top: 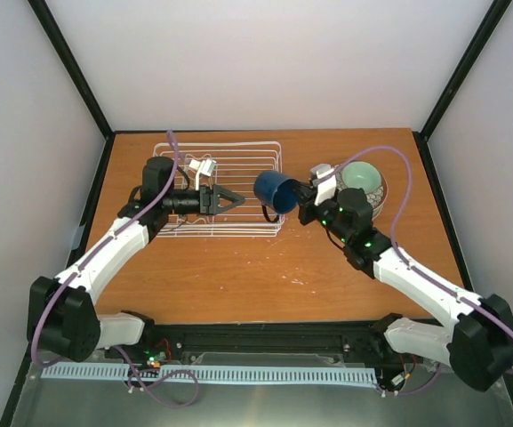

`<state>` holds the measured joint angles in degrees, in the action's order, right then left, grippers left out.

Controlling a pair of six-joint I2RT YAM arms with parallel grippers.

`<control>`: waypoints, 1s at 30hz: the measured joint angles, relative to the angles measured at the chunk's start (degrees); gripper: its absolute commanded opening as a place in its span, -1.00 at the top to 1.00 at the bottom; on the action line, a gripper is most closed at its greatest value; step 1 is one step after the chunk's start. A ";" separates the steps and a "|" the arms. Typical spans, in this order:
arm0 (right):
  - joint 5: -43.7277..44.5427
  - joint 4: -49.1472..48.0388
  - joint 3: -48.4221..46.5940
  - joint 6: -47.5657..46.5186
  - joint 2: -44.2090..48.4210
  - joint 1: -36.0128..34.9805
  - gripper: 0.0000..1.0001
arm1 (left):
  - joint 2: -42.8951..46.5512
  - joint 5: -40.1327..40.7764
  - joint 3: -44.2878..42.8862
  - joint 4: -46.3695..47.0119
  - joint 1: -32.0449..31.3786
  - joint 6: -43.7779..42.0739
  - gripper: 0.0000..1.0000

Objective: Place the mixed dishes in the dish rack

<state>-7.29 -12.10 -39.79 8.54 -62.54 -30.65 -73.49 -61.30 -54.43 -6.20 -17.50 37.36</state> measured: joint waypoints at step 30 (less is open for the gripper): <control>-8.02 -64.81 5.07 24.63 -24.11 -1.99 0.94 | 0.66 4.39 15.98 45.00 -0.04 25.18 -0.22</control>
<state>-15.31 -76.90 -34.72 33.17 -86.65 -32.64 -72.84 -56.90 -38.46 38.81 -17.54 62.54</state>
